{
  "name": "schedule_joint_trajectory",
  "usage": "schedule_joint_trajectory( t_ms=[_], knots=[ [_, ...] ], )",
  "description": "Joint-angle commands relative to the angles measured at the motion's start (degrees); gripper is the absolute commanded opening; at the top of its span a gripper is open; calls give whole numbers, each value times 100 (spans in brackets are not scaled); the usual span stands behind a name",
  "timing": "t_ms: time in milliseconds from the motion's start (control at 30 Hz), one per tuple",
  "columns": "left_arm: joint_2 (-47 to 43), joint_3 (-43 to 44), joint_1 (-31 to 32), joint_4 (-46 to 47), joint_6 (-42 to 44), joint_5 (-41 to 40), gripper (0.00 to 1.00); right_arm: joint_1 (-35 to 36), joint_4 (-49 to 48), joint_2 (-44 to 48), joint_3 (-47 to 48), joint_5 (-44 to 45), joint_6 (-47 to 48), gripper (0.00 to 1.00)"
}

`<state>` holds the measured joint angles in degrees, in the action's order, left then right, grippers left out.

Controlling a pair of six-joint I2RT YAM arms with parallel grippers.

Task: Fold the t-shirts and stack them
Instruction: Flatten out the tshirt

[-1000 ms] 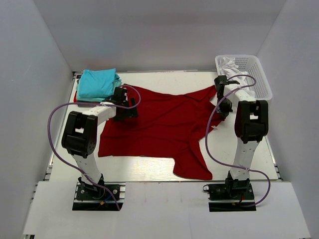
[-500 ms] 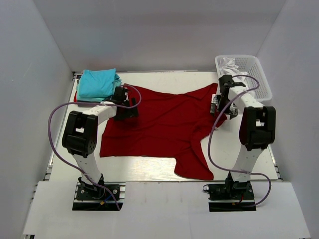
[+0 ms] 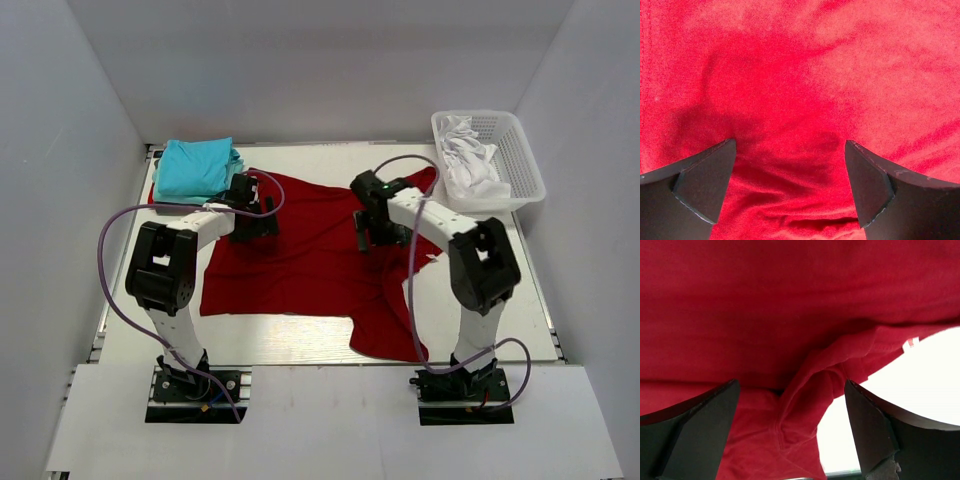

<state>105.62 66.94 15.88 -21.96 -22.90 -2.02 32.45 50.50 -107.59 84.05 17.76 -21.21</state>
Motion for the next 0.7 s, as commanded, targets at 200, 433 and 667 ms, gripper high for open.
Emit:
schedule_joint_trajectory(
  t_ms=[200, 433, 667],
  knots=[
    [-103, -5, -32, -11, -31, 185, 100, 377, 1443, -596, 77, 2029, -1269, 90],
    [19, -58, -32, -124, -31, 62, 100, -80, 646, 807, -1425, 1540, -1404, 90],
    [90, 152, -32, -301, -31, -185, 100, -792, 443, 1493, -2955, 1195, -1833, 90]
  ],
)
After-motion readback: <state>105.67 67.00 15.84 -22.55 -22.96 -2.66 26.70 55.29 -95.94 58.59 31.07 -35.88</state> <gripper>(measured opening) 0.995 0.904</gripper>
